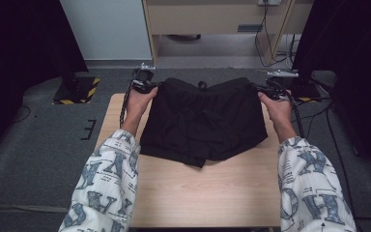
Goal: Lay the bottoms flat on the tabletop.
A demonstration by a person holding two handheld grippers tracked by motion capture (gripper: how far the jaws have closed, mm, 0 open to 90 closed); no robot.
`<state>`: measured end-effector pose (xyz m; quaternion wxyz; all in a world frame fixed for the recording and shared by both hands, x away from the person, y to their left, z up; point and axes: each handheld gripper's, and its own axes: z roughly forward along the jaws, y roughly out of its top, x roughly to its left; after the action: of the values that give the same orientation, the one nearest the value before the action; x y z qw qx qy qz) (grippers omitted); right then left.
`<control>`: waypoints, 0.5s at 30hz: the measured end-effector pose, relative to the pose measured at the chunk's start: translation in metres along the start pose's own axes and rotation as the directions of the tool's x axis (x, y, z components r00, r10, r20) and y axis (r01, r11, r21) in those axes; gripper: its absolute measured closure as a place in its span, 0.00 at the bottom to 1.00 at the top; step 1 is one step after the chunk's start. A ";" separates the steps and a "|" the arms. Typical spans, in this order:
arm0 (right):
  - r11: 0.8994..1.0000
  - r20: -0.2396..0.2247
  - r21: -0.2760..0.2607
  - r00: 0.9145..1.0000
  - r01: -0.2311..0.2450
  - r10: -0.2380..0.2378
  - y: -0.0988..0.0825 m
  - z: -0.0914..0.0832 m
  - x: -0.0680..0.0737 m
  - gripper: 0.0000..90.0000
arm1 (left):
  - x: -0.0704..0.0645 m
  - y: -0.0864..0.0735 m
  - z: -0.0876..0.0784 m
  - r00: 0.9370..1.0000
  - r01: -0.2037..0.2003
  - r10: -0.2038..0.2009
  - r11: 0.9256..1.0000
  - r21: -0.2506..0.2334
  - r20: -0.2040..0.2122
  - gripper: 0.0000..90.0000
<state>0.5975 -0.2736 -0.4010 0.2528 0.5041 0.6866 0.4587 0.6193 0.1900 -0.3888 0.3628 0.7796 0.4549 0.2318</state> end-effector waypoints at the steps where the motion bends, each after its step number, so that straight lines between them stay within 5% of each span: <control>1: 1.000 0.000 0.000 1.000 0.000 0.000 0.000 0.000 0.000 0.67 | 0.000 0.000 0.000 1.000 0.000 0.000 1.000 0.000 0.000 0.64; 2: 1.000 0.053 0.023 0.999 -0.013 0.012 -0.006 0.007 -0.004 0.48 | 0.002 -0.003 0.005 1.000 0.017 -0.017 1.000 0.020 -0.009 0.56; 4: 1.000 0.080 0.022 0.997 -0.003 0.002 -0.013 0.008 -0.004 0.39 | 0.003 -0.014 0.007 0.999 0.037 -0.037 0.999 -0.004 0.002 0.52; 9: 0.999 0.074 0.046 0.997 0.028 -0.031 -0.021 0.002 0.000 0.33 | 0.003 -0.023 -0.002 1.000 0.015 -0.015 1.000 0.013 0.009 0.44; 11: 0.999 0.053 0.043 0.998 0.029 -0.031 -0.022 -0.003 0.004 0.32 | 0.001 -0.027 -0.012 1.000 0.019 -0.019 0.999 -0.034 0.008 0.44; 15: 0.997 0.003 0.049 0.998 0.065 -0.066 -0.026 -0.012 0.023 0.31 | -0.006 -0.035 -0.032 1.000 0.014 -0.013 0.998 -0.056 0.019 0.40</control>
<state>0.5678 -0.2588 -0.4155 0.2568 0.4884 0.7133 0.4321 0.5752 0.2073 -0.3961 0.3900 0.7683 0.4500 0.2348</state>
